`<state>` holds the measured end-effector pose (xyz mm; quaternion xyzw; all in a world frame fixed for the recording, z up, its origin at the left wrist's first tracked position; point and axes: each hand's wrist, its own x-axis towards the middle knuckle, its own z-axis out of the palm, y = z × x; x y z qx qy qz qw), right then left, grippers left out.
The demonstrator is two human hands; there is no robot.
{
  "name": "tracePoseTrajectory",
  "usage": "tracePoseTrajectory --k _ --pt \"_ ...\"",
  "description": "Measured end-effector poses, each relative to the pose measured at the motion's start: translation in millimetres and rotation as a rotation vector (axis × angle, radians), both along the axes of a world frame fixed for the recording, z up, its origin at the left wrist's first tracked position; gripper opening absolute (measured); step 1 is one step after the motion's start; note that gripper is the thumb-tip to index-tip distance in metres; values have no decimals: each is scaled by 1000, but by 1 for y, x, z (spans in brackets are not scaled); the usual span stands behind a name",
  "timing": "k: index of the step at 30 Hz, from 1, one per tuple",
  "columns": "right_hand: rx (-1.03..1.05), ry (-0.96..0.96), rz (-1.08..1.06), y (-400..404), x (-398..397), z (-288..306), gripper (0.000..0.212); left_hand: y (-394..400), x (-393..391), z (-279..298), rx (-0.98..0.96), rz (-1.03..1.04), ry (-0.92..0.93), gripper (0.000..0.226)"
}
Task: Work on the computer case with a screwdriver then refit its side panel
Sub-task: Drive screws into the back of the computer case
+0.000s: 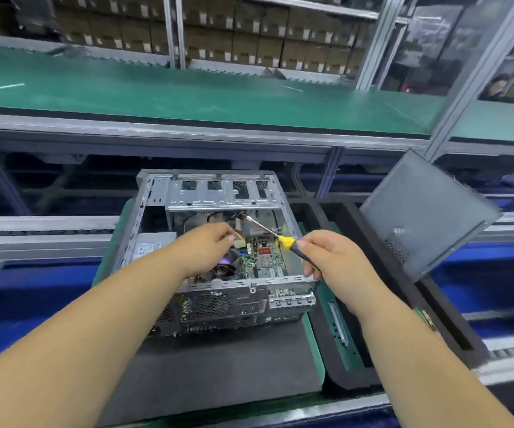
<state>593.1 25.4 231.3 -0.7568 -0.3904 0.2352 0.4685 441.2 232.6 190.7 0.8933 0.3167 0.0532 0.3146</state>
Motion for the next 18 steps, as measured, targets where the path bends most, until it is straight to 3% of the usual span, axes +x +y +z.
tracePoseTrajectory --k 3,6,18 --pt "-8 34 -36 -1 -12 -2 19 15 10 -17 187 -166 308 40" --pt "-5 44 -72 -5 -21 -6 19 26 11 -26 237 -244 461 41" --pt "-12 198 -130 -40 -43 -35 32 12 -6 -21 172 -193 360 31"
